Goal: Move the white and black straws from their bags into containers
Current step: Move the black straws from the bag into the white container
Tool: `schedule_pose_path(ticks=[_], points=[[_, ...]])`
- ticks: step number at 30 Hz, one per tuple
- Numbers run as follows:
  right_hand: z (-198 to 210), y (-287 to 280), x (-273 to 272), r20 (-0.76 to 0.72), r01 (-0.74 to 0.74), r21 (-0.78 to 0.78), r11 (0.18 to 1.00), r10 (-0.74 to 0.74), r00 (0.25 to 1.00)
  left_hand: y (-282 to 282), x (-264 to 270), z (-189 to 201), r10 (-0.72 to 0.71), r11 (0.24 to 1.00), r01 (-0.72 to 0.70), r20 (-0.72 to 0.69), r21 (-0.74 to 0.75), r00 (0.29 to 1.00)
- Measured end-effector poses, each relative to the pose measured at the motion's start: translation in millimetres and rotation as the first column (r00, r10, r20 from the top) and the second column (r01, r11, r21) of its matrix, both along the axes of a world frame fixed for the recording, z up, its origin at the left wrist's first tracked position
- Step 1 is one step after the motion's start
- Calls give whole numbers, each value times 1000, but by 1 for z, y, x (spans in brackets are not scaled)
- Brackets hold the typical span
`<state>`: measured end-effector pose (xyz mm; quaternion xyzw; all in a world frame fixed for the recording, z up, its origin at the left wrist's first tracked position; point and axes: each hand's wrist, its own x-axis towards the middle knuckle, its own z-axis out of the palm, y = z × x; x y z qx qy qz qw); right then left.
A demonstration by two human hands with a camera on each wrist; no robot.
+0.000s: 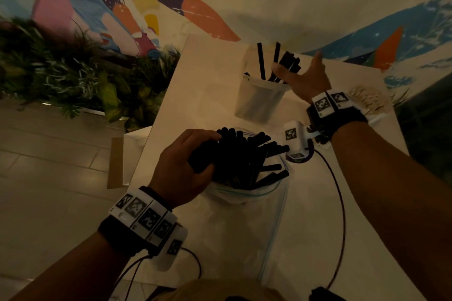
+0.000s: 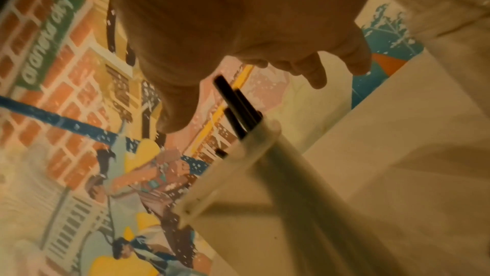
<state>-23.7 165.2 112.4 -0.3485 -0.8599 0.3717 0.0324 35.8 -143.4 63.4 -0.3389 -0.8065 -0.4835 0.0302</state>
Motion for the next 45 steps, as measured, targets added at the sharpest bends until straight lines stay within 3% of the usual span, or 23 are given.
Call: schedule_pose_path(ticks=[4, 6, 9, 11, 13, 18, 22, 26, 32, 38, 45], points=[[10, 1, 48, -218, -5, -94, 996, -16, 976, 1, -2, 0, -2, 1000, 1, -24, -13, 1000], [7, 0, 81, -237, -49, -187, 981, 3, 972, 2, -3, 0, 7, 1000, -7, -18, -5, 1000], [-7, -11, 127, -69, -238, -228, 944, 228, 971, 3, -4, -1, -1, 1000, 2, -7, 19, 1000], [-18, -22, 153, 65, -346, -231, 909, 370, 927, 3, -5, -2, -15, 1000, 15, -13, 6, 1000], [-24, -34, 173, 67, -380, -239, 893, 406, 911, 2, -6, -2, -14, 1000, 14, -11, -22, 1000], [-32, -70, 181, -260, -333, -176, 926, 283, 923, 0, -9, 1, -11, 997, 13, 22, -77, 1000], [-32, -87, 165, -370, -335, -85, 938, 283, 885, -2, -10, 4, -66, 996, 72, 104, -48, 992], [-36, -103, 152, -421, -343, -150, 927, 254, 870, -4, -8, 8, -97, 994, 105, 191, -31, 977], [-48, -124, 141, -473, -320, -370, 872, 120, 873, 6, -6, 10, -127, 966, 133, 42, -222, 991], [-58, -122, 134, -504, -269, -546, 794, -55, 862, 4, -11, 2, -43, 976, 50, 40, -213, 998], [-76, -122, 144, -529, -377, -465, 801, 91, 844, 0, -8, 0, -34, 984, 38, 27, -173, 999]])
